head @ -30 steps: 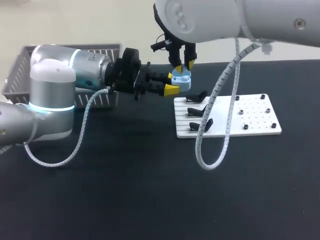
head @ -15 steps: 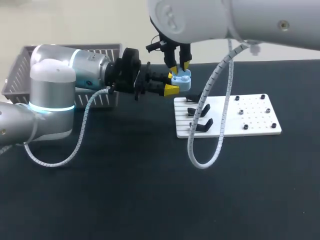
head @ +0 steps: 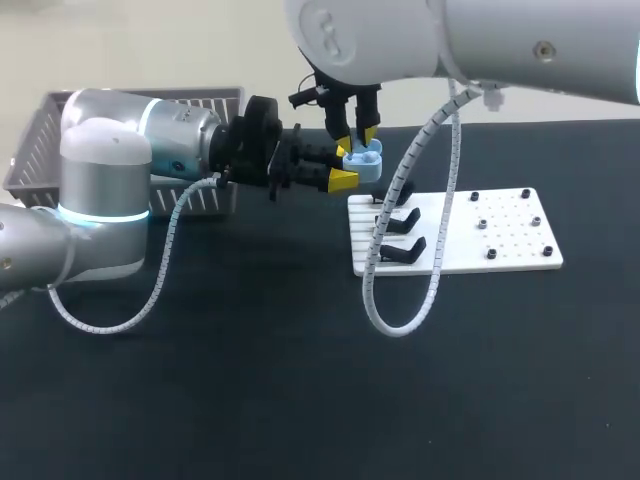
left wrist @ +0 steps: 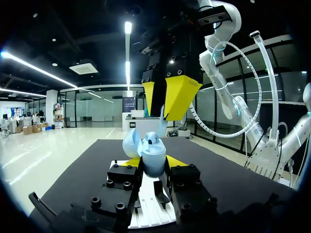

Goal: Pick up each earbud case from the left stands, insert the matching earbuds, close the lid, and place the case in the box.

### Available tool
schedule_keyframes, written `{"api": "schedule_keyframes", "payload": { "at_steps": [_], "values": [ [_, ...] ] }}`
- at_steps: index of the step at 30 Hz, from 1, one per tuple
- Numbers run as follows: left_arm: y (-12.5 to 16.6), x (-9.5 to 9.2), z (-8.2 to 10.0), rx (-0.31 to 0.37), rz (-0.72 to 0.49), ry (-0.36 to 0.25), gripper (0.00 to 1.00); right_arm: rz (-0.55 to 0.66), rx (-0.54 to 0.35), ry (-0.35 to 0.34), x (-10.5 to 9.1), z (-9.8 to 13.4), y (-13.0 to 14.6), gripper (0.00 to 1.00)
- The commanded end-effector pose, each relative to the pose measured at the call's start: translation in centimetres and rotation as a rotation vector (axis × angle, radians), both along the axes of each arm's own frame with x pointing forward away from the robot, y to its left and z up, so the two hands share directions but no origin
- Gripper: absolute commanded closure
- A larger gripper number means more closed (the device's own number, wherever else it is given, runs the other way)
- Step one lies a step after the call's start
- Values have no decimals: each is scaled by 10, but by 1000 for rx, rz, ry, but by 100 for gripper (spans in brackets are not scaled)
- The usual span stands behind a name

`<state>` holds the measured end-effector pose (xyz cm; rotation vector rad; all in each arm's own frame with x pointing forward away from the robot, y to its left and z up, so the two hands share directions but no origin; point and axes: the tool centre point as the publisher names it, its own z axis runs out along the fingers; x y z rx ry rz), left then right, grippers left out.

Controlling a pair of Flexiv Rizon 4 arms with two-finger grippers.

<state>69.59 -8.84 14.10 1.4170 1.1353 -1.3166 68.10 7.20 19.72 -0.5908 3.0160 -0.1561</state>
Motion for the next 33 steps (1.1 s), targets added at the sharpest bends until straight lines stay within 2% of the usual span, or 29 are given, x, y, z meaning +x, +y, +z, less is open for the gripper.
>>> {"api": "schedule_keyframes", "payload": {
  "at_steps": [1, 33],
  "values": [
    [0, 0, 0, 0, 1, -1, 100, -1, 1, 3, 1, -2, 2, 100],
    [0, 0, 0, 0, 1, -1, 100, -11, 5, 17, 12, -11, 2, 100]
  ]
}}
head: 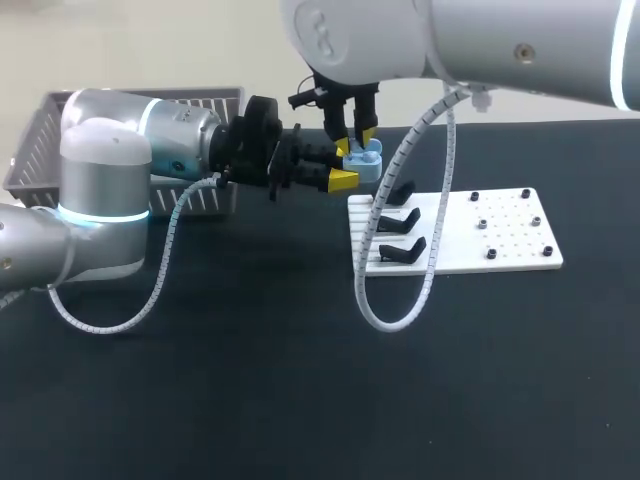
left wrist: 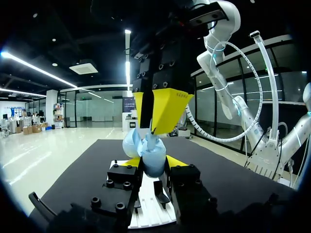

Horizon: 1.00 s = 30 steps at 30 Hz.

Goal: Pick up each earbud case from the left stands, insert the matching earbuds, close the lid, and place the case in the box.

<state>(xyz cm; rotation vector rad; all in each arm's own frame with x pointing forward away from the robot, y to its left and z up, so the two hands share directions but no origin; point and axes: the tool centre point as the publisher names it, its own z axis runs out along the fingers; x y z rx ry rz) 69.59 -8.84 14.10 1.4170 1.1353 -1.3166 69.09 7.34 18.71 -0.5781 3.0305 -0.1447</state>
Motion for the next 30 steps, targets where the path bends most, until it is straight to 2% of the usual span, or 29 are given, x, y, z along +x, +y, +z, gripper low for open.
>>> {"api": "schedule_keyframes", "payload": {
  "at_steps": [1, 23, 24, 25, 26, 27, 30],
  "values": [
    [0, 0, 0, 0, 1, -1, 100, 0, -2, 5, 2, -1, 0, 100],
    [0, 0, 0, 0, 1, -1, 100, -8, -14, 22, 7, -10, -2, 100],
    [0, 0, 0, 0, 1, -1, 100, -9, -17, 24, 7, -10, -3, 83],
    [0, 0, 0, 0, 1, -1, 100, -14, -17, 22, 7, -10, -3, 57],
    [0, 0, 0, 0, 1, -1, 100, -17, -15, 21, 7, -9, -4, 9],
    [0, 0, 0, 0, 1, -1, 100, -19, -12, 20, 7, -8, -5, 0],
    [0, 0, 0, 0, 1, -1, 100, -22, 0, 5, 3, -1, -9, 0]
  ]
}}
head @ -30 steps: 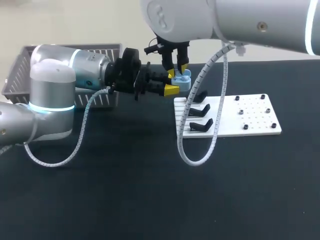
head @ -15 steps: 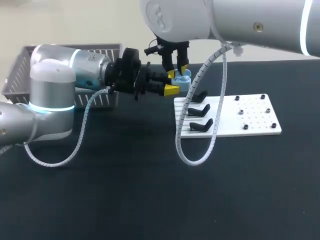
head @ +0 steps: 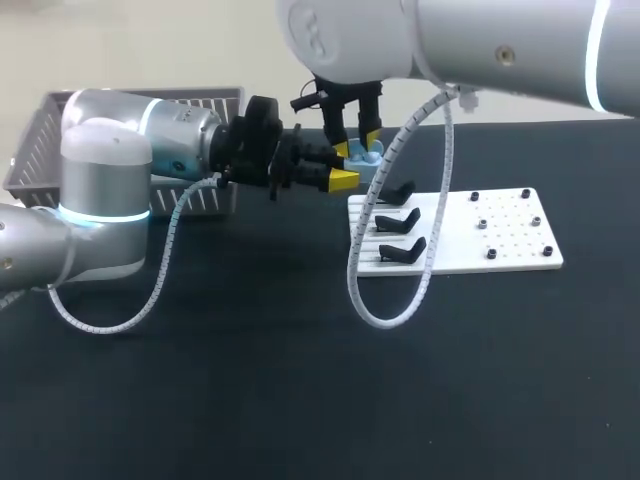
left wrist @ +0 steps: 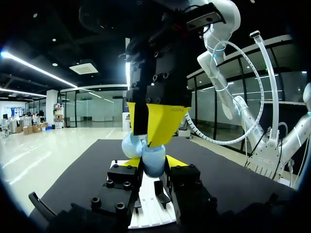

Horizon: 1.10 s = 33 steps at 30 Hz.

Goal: Pick up each earbud case from the left stands, insert the matching earbuds, close the lid, and place the case in the box.

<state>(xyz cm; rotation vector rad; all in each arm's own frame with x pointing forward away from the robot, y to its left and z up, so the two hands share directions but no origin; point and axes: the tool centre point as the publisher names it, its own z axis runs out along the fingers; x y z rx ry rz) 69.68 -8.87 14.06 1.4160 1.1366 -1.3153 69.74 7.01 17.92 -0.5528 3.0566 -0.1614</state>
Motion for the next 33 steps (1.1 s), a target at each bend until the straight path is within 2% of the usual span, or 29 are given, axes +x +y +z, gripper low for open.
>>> {"api": "schedule_keyframes", "payload": {
  "at_steps": [1, 5, 8, 15, 20, 26, 33],
  "values": [
    [0, -1, 0, -1, -1, -1, 100, 1, 23, -21, -4, 10, -8, 0],
    [0, -1, 0, -1, -1, -1, 100, -12, 59, -44, -7, 23, -17, 0],
    [0, -1, 0, -1, -1, -1, 100, -67, 98, -76, -2, 32, -26, 0],
    [0, -1, 0, -1, -1, -1, 100, -428, 160, -190, 37, 27, -46, 0],
    [0, -1, 0, -1, -1, -1, 100, -589, 161, -248, 60, 17, -60, 0],
    [0, -1, 0, -1, -1, -1, 100, -694, 166, -253, 81, 5, -76, 0],
    [0, -1, 0, -1, -1, -1, 100, -704, 137, -194, 84, -20, -80, 0]
  ]
}}
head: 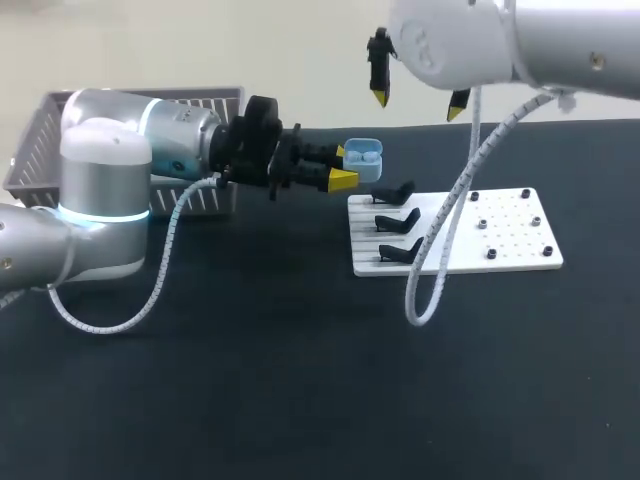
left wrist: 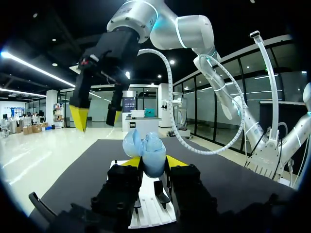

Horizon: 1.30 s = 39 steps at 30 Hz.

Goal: Pick up each earbud case from the left stands, insert the matching earbuds, close the lid, and place the case in the box.

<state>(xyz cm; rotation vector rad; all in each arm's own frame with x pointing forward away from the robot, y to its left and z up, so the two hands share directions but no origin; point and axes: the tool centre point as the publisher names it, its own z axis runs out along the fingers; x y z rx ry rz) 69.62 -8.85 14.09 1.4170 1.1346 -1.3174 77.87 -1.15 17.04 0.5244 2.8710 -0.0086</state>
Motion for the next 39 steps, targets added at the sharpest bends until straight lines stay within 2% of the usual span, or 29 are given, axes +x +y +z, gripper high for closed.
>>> {"api": "schedule_keyframes", "payload": {
  "at_steps": [1, 6, 8, 12, 19, 28, 32, 39],
  "values": [
    [0, 0, 0, 0, 1, -1, 100, 2, -3, 28, 1, -15, 2, 0],
    [0, 0, 0, 0, 1, -1, 100, 14, 5, 67, -8, -25, 1, 0],
    [0, 0, 0, 0, 1, -1, 100, 35, 3, 96, -12, -24, 0, 0],
    [0, 0, 0, 0, 1, -1, 100, 57, 6, 110, -25, -19, 2, 0],
    [0, 0, 0, 0, 1, -1, 100, 124, 1, 125, -49, -12, 4, 0],
    [0, 0, 0, 0, 1, -1, 100, 164, 11, 148, -69, -9, 9, 0],
    [0, 0, 0, 0, 1, -1, 100, 182, -17, 150, -76, -10, 13, 0],
    [0, 0, 0, 0, 1, -1, 100, 198, -9, 132, -81, -8, 18, 0]
  ]
}}
